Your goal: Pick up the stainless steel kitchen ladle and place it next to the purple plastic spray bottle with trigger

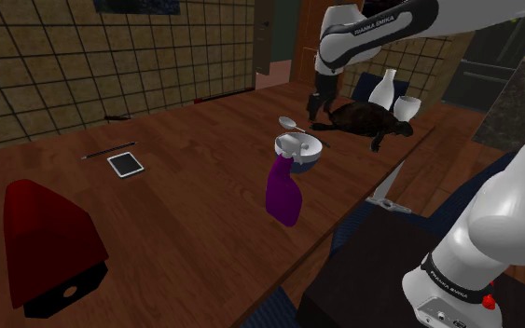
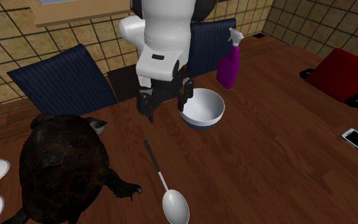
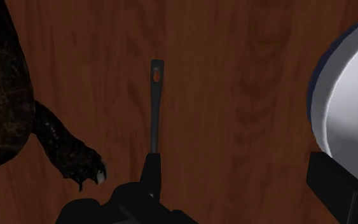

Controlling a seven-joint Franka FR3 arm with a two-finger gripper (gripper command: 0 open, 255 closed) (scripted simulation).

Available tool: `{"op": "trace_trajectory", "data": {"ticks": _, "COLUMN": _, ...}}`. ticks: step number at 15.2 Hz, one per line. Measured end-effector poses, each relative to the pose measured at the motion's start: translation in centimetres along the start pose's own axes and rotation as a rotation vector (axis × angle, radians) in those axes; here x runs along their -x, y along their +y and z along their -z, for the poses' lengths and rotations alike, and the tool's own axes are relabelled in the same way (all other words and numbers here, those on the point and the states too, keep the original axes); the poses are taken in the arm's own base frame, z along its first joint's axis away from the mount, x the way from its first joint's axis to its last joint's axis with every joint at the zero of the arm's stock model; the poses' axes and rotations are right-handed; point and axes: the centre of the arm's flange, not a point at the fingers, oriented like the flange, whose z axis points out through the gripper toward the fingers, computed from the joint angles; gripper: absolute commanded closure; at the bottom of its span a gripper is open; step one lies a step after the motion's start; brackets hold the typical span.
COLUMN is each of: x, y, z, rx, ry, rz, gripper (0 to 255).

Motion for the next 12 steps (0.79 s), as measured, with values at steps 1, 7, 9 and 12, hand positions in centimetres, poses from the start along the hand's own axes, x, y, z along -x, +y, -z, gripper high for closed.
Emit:
{"op": "trace_trajectory", "data": {"ticks": 1, "x": -0.8, "y": 0.5, "z": -0.9, "rx": 0.001, "ry": -0.002, "rz": -0.005, "gripper": 0}}
{"op": "trace_trajectory", "data": {"ticks": 7, "x": -6.1, "y": 4.0, "z": -6.0, "rx": 0.005, "ry": -0.016, "rz": -0.035, "gripper": 0}}
{"op": "trace_trajectory", "data": {"ticks": 9, "x": -7.9, "y": 5.1, "z": -7.6, "rx": 0.007, "ry": -0.021, "rz": -0.046, "gripper": 0}}
{"op": "trace_trajectory", "data": {"ticks": 12, "x": -9.6, "y": 6.1, "z": -9.9, "rx": 0.008, "ry": -0.026, "rz": -0.056, "gripper": 0}}
